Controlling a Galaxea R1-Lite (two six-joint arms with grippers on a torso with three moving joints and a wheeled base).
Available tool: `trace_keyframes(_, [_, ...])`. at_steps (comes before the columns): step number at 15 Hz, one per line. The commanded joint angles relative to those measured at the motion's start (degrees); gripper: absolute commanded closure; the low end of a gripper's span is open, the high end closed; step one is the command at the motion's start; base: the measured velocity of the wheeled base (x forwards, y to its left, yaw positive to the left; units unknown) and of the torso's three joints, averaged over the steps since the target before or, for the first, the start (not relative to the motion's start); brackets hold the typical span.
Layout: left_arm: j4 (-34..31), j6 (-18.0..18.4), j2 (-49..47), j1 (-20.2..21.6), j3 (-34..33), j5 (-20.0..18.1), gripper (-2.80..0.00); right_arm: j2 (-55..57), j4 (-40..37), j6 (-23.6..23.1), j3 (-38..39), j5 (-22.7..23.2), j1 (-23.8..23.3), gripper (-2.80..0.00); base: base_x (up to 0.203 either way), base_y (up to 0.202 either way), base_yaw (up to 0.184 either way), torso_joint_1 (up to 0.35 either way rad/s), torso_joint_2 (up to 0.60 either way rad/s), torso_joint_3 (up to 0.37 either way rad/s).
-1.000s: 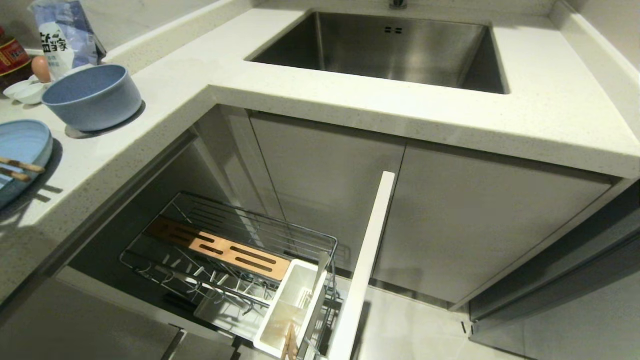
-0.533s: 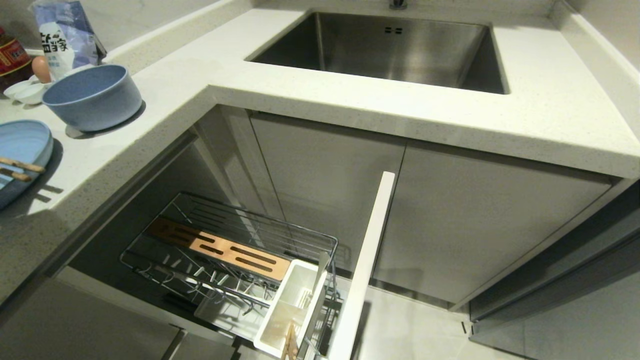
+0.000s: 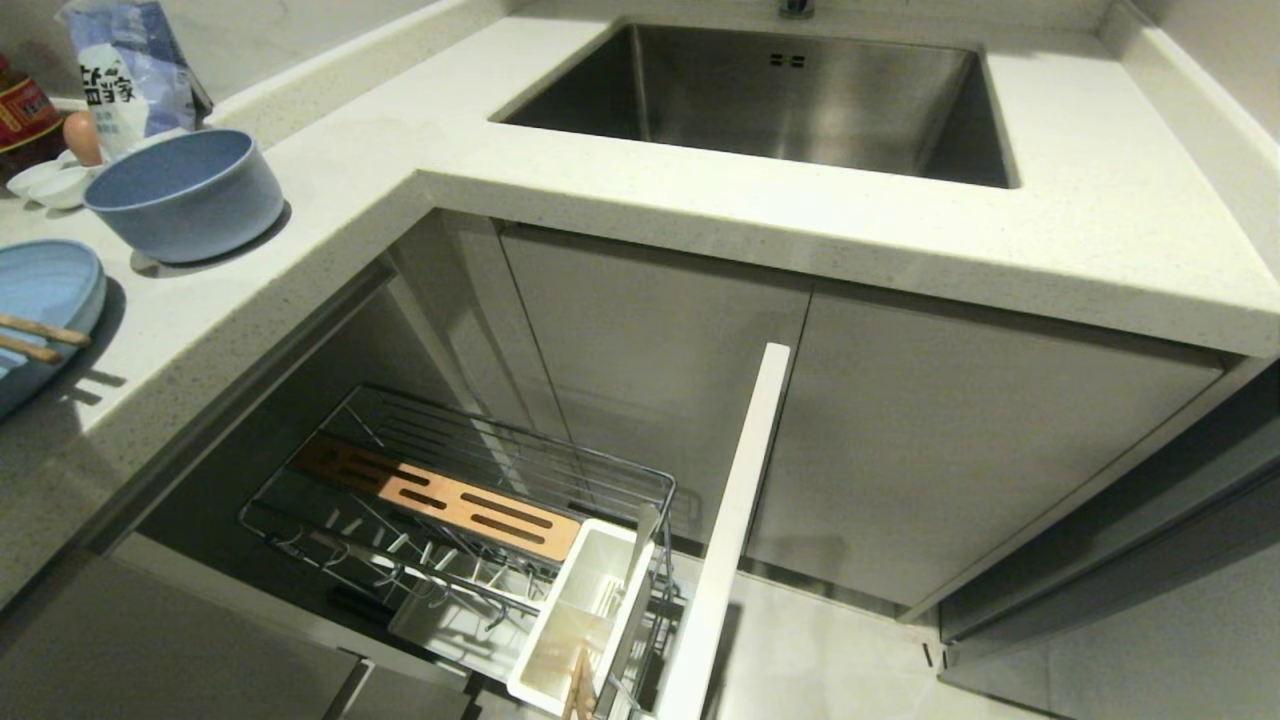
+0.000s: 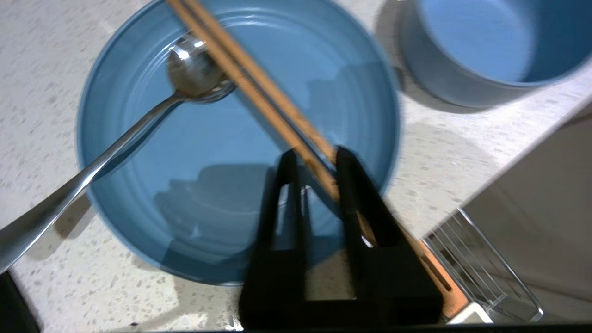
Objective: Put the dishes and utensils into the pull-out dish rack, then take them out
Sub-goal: Pick up the chopsticks and place it in the cupboard
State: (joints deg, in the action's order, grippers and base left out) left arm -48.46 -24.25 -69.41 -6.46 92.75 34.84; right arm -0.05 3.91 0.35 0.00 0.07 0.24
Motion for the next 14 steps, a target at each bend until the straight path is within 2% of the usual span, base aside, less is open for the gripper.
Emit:
trace_keyframes(1, [-0.3,-4.3,0.0,1.5,-1.4,0.1,-2.80,0.0,0.0,0.0,1.3,0.0,0.0,0.00,0.000,0.000,0.000,0.000,0.00,0.000])
trace_keyframes(8, [-0.2,-17.0,-0.4,2.0,-2.0,-0.8,-2.80,0.0,0.0,0.0,1.3,0.0,0.0,0.00,0.000,0.000,0.000,0.000,0.00,0.000])
trace_keyframes(10, [-0.1,-17.9,-1.4,3.0,-2.5,-0.9,-2.80,0.0,0.0,0.0,1.3,0.0,0.0,0.00,0.000,0.000,0.000,0.000,0.00,0.000])
trace_keyframes(12, [0.0,-21.2,-2.6,3.0,-2.5,-0.8,-2.80,0.0,0.0,0.0,1.2,0.0,0.0,0.00,0.000,0.000,0.000,0.000,0.00,0.000])
trace_keyframes(14, [0.1,-22.9,-3.4,3.0,-2.6,-0.9,-2.80,0.0,0.0,0.0,1.3,0.0,0.0,0.00,0.000,0.000,0.000,0.000,0.00,0.000])
